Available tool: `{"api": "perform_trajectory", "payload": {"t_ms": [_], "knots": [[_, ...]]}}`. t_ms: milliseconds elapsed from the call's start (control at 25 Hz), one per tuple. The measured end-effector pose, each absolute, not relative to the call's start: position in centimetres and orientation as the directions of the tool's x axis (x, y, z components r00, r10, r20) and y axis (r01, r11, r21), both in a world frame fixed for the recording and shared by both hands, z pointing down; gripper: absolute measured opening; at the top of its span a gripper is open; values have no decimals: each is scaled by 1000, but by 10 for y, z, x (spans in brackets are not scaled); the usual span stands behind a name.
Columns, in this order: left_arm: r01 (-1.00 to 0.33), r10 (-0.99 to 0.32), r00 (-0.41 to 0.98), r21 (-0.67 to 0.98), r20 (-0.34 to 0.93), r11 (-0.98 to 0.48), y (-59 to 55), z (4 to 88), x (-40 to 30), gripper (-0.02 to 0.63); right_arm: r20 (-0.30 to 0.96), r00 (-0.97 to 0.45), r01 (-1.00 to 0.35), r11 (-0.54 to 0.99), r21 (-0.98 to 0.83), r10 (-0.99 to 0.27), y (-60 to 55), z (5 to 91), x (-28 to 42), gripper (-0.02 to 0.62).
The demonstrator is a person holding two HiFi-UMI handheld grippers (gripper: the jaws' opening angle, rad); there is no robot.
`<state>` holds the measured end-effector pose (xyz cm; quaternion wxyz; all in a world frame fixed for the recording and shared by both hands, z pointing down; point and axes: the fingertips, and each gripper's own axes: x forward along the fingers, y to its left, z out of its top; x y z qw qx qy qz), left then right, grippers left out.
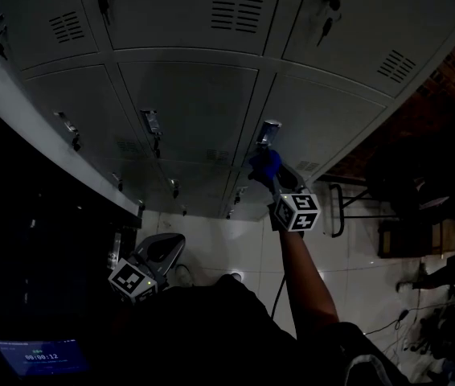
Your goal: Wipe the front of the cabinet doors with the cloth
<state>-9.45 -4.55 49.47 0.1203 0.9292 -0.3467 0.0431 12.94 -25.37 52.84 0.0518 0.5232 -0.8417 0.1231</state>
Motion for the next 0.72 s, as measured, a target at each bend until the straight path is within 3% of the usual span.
{"api": "perform_trajectory", "payload": {"t_ms": [720], "knots": [[-633,-608,774,193,176,-750,-67,495,-54,0,278,-350,-937,331,-113,-895,-276,546,210,69]]}}
